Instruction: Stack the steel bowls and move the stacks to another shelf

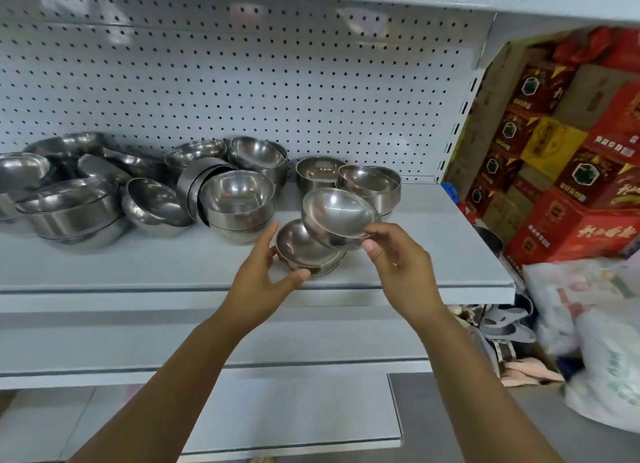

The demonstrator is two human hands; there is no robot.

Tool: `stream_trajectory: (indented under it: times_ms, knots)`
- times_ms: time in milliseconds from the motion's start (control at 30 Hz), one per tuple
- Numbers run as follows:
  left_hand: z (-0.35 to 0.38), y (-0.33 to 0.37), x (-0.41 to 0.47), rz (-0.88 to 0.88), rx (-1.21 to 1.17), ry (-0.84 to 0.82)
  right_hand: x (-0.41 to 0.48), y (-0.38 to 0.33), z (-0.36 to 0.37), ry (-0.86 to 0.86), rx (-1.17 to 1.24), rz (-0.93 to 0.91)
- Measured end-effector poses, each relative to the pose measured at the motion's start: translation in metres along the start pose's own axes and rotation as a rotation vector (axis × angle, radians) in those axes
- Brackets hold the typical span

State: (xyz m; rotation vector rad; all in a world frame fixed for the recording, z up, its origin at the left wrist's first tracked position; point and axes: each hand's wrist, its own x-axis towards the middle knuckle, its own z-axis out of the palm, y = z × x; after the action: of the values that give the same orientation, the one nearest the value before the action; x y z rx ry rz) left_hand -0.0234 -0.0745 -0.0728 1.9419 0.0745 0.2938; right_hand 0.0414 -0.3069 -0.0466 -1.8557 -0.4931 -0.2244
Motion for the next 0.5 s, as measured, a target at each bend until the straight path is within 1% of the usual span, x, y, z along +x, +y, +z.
stream_trajectory:
  times_ms: [67, 300, 500]
  knots:
    - [-0.005, -0.001, 0.006, -0.028, -0.014, 0.009, 0.004, 0.0, 0.01, -0.038, 0.005, 0.014]
    - [-0.013, -0.013, 0.011, -0.018, -0.084, 0.102, 0.004, 0.007, 0.028, -0.122, -0.045, 0.06]
    - [-0.011, -0.018, 0.014, 0.029, -0.064, 0.099, 0.004, 0.01, 0.029, -0.138, -0.086, 0.069]
